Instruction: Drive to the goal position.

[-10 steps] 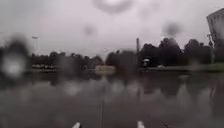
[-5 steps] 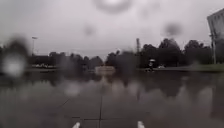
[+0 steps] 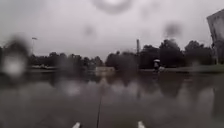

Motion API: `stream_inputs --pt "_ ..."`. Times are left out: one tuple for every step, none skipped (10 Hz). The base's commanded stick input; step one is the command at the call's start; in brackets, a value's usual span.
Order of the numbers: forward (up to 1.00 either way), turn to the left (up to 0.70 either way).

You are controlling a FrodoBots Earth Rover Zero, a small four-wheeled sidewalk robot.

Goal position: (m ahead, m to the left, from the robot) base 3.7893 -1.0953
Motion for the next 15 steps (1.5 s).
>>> stream_inputs --pt "0.70 0.00" --pt "0.70 0.00" --pt "0.70 0.00" --pt "0.70 0.00" --pt "0.70 0.00" --pt "0.70 0.00" --pt "0.70 0.00" --pt "0.70 0.00" --pt "0.70 0.00" --pt "0.70 0.00" --pt "0.70 0.00" --pt "0.70 0.00" --pt "0.70 0.00" --pt "0.70 0.00" --pt "0.70 0.00"
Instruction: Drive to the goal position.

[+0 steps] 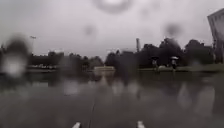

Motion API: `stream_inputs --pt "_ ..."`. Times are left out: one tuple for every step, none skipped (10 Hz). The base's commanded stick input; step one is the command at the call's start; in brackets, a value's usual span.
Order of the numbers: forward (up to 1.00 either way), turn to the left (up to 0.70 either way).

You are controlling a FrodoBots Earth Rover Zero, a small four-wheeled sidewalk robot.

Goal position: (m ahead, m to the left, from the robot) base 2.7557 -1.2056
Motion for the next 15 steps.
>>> stream_inputs --pt "0.70 0.00" --pt "0.70 0.00" --pt "0.70 0.00" --pt "0.70 0.00" --pt "0.70 0.00" --pt "0.70 0.00" --pt "0.70 0.00" --pt "0.70 0.00" --pt "0.70 0.00" --pt "0.70 0.00" --pt "0.70 0.00" --pt "0.70 0.00" --pt "0.70 0.00" --pt "0.70 0.00" --pt "0.70 0.00"
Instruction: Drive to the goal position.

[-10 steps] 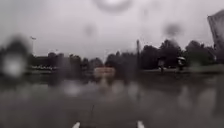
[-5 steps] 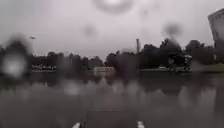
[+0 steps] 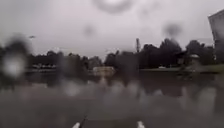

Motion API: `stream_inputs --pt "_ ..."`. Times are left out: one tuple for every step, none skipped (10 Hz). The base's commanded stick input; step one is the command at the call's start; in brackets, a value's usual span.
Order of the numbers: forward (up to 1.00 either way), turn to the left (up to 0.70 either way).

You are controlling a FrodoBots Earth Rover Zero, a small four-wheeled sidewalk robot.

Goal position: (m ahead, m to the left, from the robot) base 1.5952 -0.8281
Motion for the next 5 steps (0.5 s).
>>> stream_inputs --pt "0.70 0.00" --pt "0.70 0.00" --pt "0.70 0.00" --pt "0.70 0.00" --pt "0.70 0.00"
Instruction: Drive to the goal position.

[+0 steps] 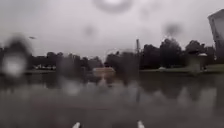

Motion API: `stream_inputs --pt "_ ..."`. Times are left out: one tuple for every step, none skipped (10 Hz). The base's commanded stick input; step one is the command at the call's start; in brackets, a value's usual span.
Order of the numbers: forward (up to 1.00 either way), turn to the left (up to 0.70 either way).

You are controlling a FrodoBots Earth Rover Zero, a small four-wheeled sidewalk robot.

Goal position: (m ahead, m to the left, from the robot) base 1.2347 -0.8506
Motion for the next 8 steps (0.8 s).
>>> stream_inputs --pt "0.70 0.00" --pt "0.70 0.00" --pt "0.70 0.00" --pt "0.70 0.00" --pt "0.70 0.00" --pt "0.70 0.00" --pt "0.70 0.00" --pt "0.70 0.00"
